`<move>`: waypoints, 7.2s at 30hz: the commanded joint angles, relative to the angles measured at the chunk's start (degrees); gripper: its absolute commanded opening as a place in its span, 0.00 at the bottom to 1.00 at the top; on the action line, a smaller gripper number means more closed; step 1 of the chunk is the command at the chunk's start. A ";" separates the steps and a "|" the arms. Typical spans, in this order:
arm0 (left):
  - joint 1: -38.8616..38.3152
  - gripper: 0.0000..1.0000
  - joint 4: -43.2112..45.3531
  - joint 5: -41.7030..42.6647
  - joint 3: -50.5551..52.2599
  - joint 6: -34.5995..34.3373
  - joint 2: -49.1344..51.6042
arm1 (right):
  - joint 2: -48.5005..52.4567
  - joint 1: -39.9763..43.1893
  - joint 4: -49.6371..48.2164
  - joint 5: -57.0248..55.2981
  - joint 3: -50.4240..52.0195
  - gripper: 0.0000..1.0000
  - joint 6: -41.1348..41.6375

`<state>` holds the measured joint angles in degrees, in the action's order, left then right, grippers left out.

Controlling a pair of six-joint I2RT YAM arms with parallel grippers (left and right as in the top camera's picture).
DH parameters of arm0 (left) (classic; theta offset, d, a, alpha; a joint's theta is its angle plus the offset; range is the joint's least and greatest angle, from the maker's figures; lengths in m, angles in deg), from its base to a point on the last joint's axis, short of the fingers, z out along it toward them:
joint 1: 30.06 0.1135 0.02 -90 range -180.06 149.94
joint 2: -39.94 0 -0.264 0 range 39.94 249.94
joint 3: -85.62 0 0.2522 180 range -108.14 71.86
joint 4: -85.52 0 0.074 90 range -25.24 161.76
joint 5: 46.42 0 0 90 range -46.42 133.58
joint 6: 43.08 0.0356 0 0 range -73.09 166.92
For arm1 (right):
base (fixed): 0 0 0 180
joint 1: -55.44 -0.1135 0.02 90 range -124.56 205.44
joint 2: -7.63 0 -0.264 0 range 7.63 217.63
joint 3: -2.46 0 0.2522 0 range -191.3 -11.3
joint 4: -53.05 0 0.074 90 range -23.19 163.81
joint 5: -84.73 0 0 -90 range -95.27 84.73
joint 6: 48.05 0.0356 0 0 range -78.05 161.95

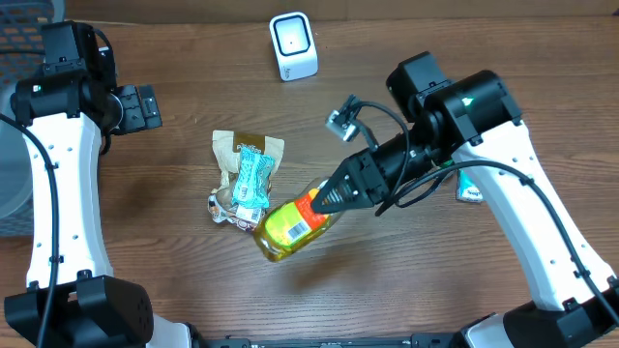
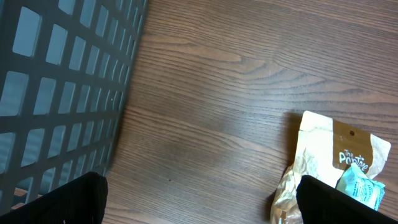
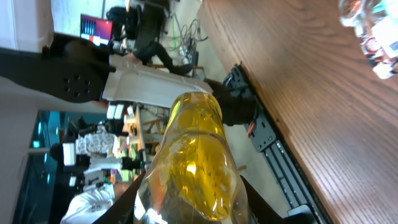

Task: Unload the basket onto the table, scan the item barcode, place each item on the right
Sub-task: 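Lift the yellow bottle and tilt it sideways toward the bread bag, then carry the yellow bottle up toward the white scanner, then hold the yellow bottle against the scanner window, then move the yellow bottle right and lower it beside the jar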

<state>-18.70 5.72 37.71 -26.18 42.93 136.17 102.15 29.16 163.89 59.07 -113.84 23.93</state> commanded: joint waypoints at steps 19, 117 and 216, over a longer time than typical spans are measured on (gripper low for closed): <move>-0.13 1.00 0.04 -0.28 -1.07 1.22 -0.72 | -0.55 -2.16 -5.51 -9.81 0.11 0.29 -0.13; -0.13 1.00 0.04 -0.28 -1.07 1.22 -0.72 | 50.51 -2.54 -74.01 -81.68 -37.22 0.04 -27.50; -0.13 1.00 0.04 -0.31 -1.07 1.22 -0.72 | 25.99 41.99 -18.99 -61.22 -8.15 0.27 26.80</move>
<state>-18.70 5.72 37.71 -26.18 42.93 136.17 128.40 71.19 145.31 -2.52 -121.84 50.51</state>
